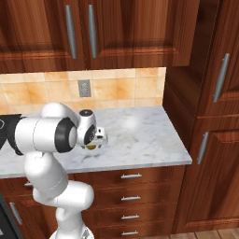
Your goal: Place the liquor on the top shelf of the fridge to keep it out of children's reach, and place the lemon and onion on lower shelves for easy access.
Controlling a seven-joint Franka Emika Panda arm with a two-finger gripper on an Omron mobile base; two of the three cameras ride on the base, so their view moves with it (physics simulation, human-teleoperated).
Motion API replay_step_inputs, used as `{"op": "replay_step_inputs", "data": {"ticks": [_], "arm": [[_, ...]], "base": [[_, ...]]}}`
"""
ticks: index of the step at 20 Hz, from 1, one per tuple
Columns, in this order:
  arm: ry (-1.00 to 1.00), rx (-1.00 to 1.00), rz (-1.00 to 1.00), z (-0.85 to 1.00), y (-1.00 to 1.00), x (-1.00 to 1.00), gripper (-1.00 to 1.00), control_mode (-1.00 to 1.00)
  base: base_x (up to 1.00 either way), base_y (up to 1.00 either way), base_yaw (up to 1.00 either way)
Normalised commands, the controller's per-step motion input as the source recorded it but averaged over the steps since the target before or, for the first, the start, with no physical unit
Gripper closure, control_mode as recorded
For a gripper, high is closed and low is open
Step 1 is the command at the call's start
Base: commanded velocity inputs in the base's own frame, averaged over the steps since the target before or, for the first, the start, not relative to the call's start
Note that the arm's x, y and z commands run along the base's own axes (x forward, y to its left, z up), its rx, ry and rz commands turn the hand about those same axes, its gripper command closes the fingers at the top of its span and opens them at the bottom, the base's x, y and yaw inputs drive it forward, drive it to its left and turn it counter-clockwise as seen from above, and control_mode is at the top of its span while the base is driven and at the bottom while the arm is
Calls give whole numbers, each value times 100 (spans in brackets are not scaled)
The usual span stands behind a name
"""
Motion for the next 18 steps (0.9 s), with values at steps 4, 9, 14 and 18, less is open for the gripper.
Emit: {"op": "replay_step_inputs", "data": {"ticks": [4,9,14,18], "arm": [[0,0,0,-20,2,25,-100,-100],[0,0,0,-22,4,10,100,-100],[4,0,0,-39,5,0,100,-100],[3,0,0,-45,12,-3,100,-100]], "base": [[0,0,0],[0,0,0],[0,0,0],[0,0,0]]}}
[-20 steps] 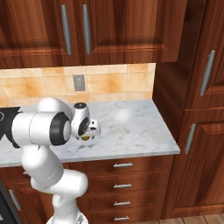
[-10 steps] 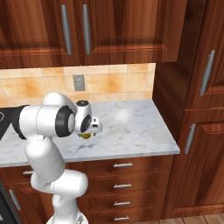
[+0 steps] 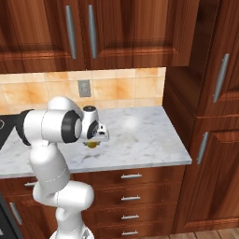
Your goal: Place the liquor on the top shelf of the fridge to keep it out of children's reach, and place the lemon and onion on lower shelves for easy access.
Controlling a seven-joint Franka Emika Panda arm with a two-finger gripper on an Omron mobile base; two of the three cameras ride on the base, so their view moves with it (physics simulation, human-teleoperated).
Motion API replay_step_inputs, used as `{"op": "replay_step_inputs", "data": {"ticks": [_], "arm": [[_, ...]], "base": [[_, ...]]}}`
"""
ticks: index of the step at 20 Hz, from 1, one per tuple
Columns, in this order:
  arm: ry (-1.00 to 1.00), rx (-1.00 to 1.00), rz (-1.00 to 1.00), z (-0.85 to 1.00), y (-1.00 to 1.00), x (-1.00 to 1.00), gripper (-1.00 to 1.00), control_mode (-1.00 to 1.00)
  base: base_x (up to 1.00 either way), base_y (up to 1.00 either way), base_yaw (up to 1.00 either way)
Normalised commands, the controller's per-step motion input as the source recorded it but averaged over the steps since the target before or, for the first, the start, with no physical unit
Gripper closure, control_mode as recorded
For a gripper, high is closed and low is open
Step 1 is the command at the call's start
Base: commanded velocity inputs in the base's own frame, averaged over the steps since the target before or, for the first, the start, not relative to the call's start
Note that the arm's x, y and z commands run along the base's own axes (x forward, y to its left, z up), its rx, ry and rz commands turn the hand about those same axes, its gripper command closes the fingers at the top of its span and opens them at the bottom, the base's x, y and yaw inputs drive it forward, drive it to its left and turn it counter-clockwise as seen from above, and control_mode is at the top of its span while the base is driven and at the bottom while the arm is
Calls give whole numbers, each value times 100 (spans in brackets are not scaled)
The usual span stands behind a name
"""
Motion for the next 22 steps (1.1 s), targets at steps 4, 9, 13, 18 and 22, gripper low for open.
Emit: {"op": "replay_step_inputs", "data": {"ticks": [4,9,13,18,22], "arm": [[-11,0,2,-13,3,-72,100,-100],[-35,0,1,54,0,-100,100,-100],[-26,0,0,99,0,-100,100,-100],[-20,9,-17,100,-1,-97,100,-100],[-14,19,-31,100,-2,-90,100,-100]], "base": [[0,0,0],[0,0,0],[0,0,0],[0,0,0],[0,0,0]]}}
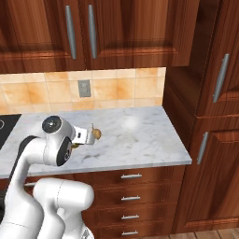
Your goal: Place the liquor on the top shelf of the fridge to keep it out of children's reach, and place the lemon and onion on lower shelves for easy access.
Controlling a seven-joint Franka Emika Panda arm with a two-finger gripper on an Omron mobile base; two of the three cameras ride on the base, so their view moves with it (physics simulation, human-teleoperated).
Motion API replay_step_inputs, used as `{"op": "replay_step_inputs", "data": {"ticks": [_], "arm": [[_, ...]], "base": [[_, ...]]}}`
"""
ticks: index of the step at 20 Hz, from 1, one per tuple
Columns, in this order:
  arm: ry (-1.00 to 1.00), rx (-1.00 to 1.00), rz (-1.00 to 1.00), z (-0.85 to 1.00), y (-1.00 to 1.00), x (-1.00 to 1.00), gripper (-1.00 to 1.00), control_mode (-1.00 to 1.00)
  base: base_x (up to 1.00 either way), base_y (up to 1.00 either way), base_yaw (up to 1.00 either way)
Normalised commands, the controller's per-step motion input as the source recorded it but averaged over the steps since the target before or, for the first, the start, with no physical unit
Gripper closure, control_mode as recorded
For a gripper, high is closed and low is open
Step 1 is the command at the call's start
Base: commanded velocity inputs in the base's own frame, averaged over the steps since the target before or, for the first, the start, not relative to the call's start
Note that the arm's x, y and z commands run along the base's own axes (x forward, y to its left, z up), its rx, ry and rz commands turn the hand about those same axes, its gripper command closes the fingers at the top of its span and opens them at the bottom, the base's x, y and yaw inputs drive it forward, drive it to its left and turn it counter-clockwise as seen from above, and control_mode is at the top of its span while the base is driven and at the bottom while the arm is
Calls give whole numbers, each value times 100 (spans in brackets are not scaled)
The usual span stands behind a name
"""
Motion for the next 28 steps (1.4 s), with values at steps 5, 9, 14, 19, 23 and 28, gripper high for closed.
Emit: {"op": "replay_step_inputs", "data": {"ticks": [5,9,14,19,23,28], "arm": [[-2,15,-23,100,-13,-81,100,-100],[0,9,-1,99,-37,-59,100,-100],[0,3,0,52,-30,-69,100,-100],[0,0,2,32,-2,-77,100,-100],[-12,0,13,37,0,-77,100,-100],[-2,0,11,25,0,-51,100,100]], "base": [[0,0,0],[0,0,0],[0,0,0],[0,0,0],[0,0,0],[-12,-2,0]]}}
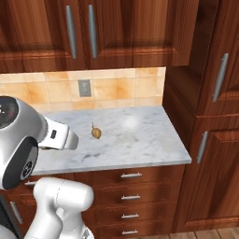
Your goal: Place the liquor on the top shelf of the fridge to keep it out of children's reach, and place the lemon and onion on lower shelves for easy access.
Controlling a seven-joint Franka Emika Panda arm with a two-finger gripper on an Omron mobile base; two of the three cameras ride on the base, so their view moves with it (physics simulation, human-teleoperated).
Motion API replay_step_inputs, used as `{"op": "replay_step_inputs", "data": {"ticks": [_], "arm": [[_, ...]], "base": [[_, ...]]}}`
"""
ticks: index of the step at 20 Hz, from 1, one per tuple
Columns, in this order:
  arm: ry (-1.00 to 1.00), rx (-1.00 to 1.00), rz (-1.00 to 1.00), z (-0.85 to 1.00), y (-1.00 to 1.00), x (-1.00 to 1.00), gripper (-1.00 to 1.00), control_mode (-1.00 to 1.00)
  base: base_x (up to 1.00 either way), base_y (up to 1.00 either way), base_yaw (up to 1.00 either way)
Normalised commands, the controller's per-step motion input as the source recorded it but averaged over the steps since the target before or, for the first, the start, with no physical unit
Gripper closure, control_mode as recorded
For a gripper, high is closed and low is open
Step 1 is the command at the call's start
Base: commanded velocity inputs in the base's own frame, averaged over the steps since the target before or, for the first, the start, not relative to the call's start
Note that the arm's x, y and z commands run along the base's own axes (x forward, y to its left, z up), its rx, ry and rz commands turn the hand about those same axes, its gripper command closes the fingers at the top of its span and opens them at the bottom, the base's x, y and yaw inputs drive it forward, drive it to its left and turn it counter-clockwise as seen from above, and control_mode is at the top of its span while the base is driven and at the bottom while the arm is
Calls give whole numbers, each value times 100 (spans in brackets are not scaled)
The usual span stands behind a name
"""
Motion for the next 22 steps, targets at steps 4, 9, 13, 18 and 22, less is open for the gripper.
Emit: {"op": "replay_step_inputs", "data": {"ticks": [4,9,13,18,22], "arm": [[0,0,0,0,0,0,100,100],[0,0,0,0,0,0,100,100],[0,0,0,0,0,0,100,100],[0,0,0,0,0,0,100,100],[0,0,0,0,0,0,100,100]], "base": [[-43,-17,-11],[-6,-29,-51],[0,-23,-68],[0,-1,-74],[4,7,-70]]}}
